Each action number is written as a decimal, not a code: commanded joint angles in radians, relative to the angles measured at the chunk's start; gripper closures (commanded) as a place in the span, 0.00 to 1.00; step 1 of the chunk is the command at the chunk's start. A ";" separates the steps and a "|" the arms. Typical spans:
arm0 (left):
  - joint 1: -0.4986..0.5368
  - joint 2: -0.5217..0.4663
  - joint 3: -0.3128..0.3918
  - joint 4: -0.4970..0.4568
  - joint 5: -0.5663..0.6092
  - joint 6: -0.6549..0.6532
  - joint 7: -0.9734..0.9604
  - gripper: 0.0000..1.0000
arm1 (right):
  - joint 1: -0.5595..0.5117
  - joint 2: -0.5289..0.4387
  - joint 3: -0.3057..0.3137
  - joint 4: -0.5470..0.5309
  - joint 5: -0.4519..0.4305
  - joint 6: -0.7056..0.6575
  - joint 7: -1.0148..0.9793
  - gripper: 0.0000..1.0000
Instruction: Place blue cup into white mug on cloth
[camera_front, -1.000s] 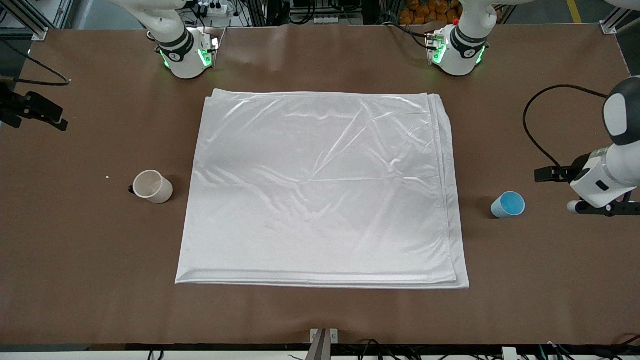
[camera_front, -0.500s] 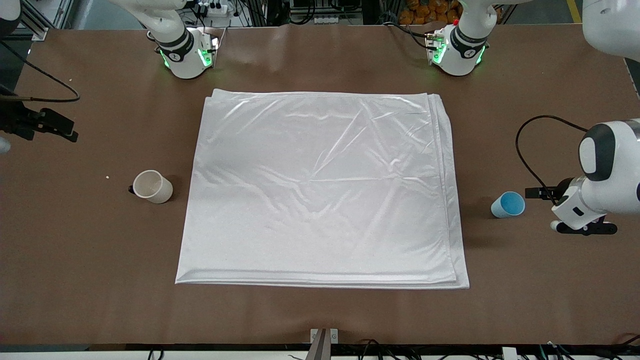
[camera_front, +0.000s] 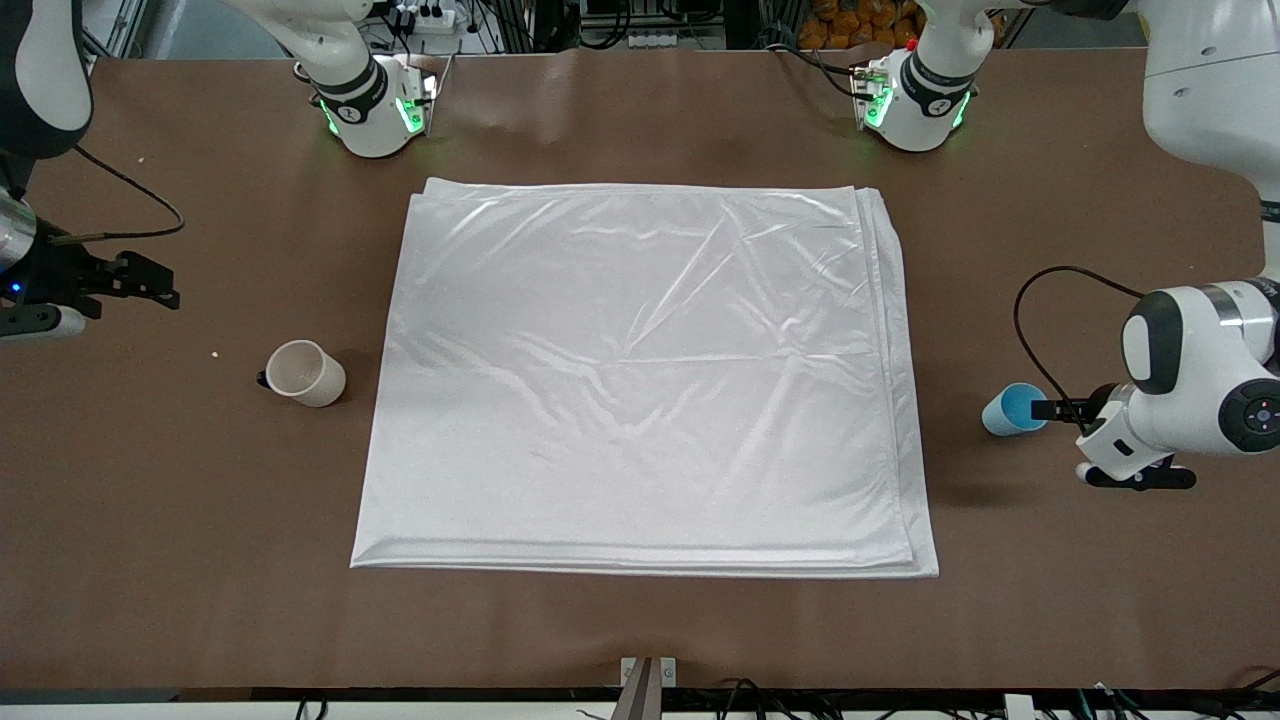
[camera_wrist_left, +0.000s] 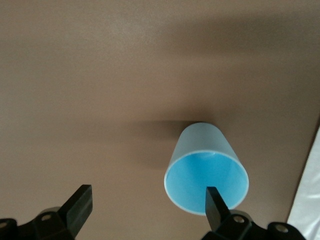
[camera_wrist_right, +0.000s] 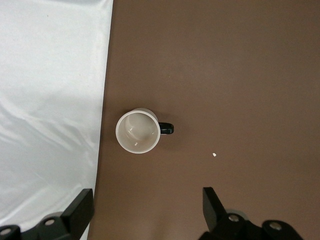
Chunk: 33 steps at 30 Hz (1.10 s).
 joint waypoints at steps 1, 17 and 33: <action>0.001 0.037 0.000 0.020 0.016 0.017 0.020 0.00 | -0.022 -0.031 0.006 -0.078 0.010 0.073 -0.112 0.05; 0.001 0.072 -0.003 0.017 -0.013 0.044 -0.001 0.74 | -0.021 -0.021 0.006 -0.245 0.010 0.270 -0.382 0.03; -0.004 0.066 -0.003 0.018 -0.073 0.044 -0.013 1.00 | -0.021 -0.009 0.006 -0.359 0.003 0.406 -0.559 0.00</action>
